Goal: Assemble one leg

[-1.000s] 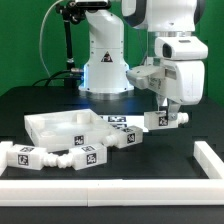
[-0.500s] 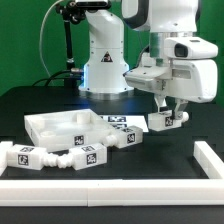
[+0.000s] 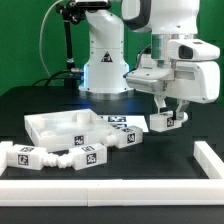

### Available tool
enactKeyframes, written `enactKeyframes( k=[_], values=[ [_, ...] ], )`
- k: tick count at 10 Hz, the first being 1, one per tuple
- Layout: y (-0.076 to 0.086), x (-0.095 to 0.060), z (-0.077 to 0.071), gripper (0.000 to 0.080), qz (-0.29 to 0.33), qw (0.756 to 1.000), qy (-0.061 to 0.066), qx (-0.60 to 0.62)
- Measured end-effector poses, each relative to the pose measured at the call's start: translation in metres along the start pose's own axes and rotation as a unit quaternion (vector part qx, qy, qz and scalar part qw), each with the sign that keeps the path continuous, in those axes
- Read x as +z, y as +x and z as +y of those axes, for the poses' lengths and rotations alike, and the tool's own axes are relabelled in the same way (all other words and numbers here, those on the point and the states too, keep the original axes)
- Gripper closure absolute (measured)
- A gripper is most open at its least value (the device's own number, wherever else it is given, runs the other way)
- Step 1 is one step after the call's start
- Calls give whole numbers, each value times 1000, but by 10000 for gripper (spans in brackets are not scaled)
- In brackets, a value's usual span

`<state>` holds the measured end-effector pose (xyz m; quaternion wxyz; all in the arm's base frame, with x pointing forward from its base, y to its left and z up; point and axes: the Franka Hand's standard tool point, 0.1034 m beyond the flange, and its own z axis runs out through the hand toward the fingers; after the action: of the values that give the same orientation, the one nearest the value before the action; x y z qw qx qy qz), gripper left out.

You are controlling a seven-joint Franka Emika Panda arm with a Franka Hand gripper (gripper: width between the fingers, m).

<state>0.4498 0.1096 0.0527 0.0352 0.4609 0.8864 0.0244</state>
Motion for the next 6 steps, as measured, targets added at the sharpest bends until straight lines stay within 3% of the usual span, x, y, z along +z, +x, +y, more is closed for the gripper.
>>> enactKeyframes(
  k=[2,4,6],
  values=[
    [10,7,-6,515,0,994,7,-106],
    [32,24,-10,515,8,986,7,-169],
    [27,28,-14,515,10,987,12,-160]
  ],
)
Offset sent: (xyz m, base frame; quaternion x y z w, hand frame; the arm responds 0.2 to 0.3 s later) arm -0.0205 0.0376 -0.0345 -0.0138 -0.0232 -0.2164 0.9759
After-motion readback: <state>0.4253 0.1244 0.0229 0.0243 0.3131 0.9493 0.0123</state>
